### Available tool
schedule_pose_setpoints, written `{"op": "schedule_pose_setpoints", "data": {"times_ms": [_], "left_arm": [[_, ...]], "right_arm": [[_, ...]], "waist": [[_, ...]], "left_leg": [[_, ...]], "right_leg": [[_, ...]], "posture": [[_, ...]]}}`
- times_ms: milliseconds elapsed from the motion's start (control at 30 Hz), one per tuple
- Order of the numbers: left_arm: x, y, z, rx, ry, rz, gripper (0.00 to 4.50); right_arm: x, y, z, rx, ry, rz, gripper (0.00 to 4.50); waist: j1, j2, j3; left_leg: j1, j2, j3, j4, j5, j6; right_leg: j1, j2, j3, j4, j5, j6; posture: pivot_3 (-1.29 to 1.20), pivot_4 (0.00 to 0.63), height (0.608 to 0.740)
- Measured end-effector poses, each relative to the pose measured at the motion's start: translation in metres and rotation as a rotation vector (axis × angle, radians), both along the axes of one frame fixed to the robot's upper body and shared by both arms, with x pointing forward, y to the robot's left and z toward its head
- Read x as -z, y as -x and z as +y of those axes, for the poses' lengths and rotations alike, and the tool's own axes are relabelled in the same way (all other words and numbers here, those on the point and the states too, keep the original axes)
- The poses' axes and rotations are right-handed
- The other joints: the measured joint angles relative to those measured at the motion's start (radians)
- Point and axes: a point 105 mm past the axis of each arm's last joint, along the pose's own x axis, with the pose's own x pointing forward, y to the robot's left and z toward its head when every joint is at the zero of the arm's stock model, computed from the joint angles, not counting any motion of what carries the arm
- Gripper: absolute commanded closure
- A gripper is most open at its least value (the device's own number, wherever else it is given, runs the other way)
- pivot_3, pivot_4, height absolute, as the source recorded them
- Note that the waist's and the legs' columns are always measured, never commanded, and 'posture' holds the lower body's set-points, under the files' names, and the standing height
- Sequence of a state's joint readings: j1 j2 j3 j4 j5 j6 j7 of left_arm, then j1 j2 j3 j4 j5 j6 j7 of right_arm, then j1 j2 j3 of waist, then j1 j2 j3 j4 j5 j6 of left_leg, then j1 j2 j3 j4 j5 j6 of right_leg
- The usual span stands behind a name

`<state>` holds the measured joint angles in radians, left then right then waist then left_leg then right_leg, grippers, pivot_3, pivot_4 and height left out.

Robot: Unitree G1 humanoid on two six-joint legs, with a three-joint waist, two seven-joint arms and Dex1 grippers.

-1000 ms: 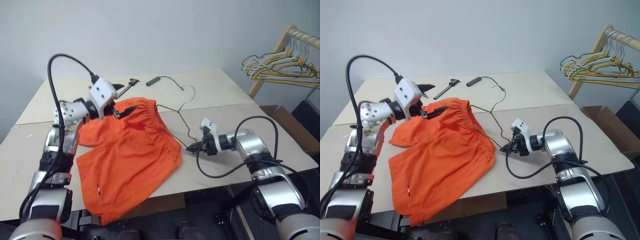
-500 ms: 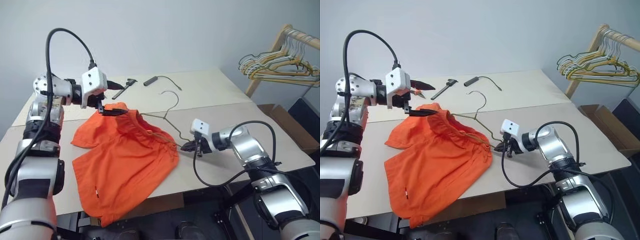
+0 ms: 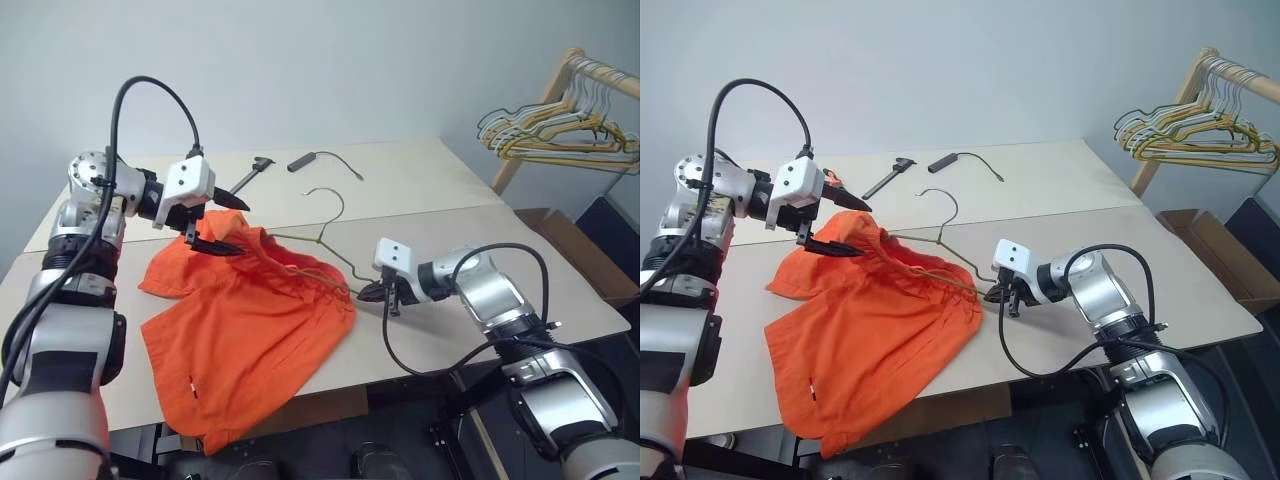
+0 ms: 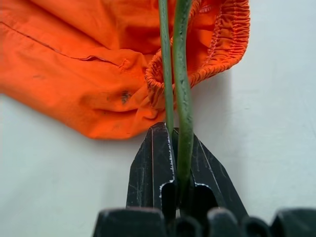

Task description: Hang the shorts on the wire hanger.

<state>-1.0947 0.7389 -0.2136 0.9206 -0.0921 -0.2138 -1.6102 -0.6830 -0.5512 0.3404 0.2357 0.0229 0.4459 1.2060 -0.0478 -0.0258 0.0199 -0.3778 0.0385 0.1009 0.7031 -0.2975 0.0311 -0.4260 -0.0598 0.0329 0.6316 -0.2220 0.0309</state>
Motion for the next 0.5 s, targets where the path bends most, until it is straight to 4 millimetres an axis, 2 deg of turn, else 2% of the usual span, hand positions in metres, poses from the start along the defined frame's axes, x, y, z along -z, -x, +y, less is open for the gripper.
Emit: {"op": "schedule_pose_setpoints", "data": {"times_ms": [67,433,500], "left_arm": [[0.004,0.000,-0.002,0.010,-0.013,0.014,0.82],[0.017,0.002,-0.015,0.052,-0.038,0.065,4.38],[0.018,0.002,-0.015,0.054,-0.038,0.069,4.44]], "right_arm": [[-0.003,0.002,0.002,-0.019,0.003,-0.011,4.50],[-0.010,0.005,0.004,-0.036,0.014,-0.035,4.50],[-0.011,0.005,0.003,-0.032,0.018,-0.038,4.50]], "waist": [[0.000,0.000,0.000],[-0.001,0.000,0.000],[-0.001,0.000,0.000]], "left_leg": [[-0.001,0.000,0.000,0.001,0.000,0.000],[-0.002,0.000,0.000,0.002,0.000,0.001],[-0.002,0.000,0.000,0.002,0.000,0.001]], "right_leg": [[-0.001,0.000,0.000,0.000,0.000,0.000],[-0.001,0.000,0.000,0.000,0.000,0.000],[-0.001,0.000,0.000,0.000,0.000,0.000]], "posture": [[-0.02,0.000,0.740],[-0.03,0.000,0.740],[-0.03,0.000,0.740]]}}
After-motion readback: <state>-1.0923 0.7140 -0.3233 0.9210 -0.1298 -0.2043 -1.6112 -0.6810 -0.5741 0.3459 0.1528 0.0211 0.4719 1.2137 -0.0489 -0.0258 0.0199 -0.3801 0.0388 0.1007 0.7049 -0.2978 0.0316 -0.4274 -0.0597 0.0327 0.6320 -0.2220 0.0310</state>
